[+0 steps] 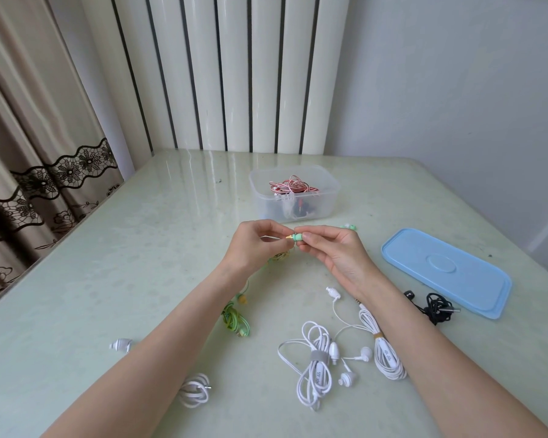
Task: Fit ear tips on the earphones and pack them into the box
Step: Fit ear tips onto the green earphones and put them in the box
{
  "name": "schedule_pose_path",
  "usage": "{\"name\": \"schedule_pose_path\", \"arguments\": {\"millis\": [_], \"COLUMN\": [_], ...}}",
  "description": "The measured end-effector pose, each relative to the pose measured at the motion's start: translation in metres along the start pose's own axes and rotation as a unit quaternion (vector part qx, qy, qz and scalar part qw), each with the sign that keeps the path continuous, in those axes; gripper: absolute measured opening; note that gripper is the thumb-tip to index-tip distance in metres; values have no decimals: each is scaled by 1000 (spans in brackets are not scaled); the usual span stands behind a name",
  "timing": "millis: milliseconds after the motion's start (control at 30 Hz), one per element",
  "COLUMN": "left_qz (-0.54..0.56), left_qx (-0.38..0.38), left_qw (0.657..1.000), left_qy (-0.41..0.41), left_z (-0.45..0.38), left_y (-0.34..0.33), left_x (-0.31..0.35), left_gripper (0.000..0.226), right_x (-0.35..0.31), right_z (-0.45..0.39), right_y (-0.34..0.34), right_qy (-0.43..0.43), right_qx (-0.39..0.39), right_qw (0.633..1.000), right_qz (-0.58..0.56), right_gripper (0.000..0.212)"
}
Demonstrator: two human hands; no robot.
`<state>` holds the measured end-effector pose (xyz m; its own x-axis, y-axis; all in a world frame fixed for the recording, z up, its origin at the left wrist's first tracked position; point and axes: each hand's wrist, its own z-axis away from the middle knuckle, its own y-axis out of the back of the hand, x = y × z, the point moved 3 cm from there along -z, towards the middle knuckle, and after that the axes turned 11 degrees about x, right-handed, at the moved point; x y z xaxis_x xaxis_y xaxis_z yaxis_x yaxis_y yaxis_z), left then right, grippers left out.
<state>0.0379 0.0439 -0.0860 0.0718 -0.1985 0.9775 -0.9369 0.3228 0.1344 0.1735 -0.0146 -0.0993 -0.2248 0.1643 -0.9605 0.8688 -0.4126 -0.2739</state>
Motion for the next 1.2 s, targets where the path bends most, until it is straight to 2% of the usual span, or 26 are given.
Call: {"name": "schedule_pose_path", "arguments": {"millis": [400, 667, 1067, 1200], "left_qz": [-4, 37, 13, 19], "left_qx": [-9, -42, -13, 22], "left_qw": [999, 998, 1000, 999], "left_qy": [-31, 6, -17, -18], "left_z": [1, 0, 0, -3], "left_y": [1, 1, 0, 2], "left_x": [1, 0, -3, -4], "left_gripper": [21, 11, 18, 22], "right_x": [1, -3, 0, -1], "right_z": [1, 0, 4, 3], "right_y": [1, 1, 0, 2], "right_qy": [-25, -40, -31, -17], "right_qx": [-3, -3, 7, 29], "right_qw": [999, 999, 999, 999], "right_qz": [-28, -31, -22, -17], "right_gripper": [16, 15, 14, 13]}}
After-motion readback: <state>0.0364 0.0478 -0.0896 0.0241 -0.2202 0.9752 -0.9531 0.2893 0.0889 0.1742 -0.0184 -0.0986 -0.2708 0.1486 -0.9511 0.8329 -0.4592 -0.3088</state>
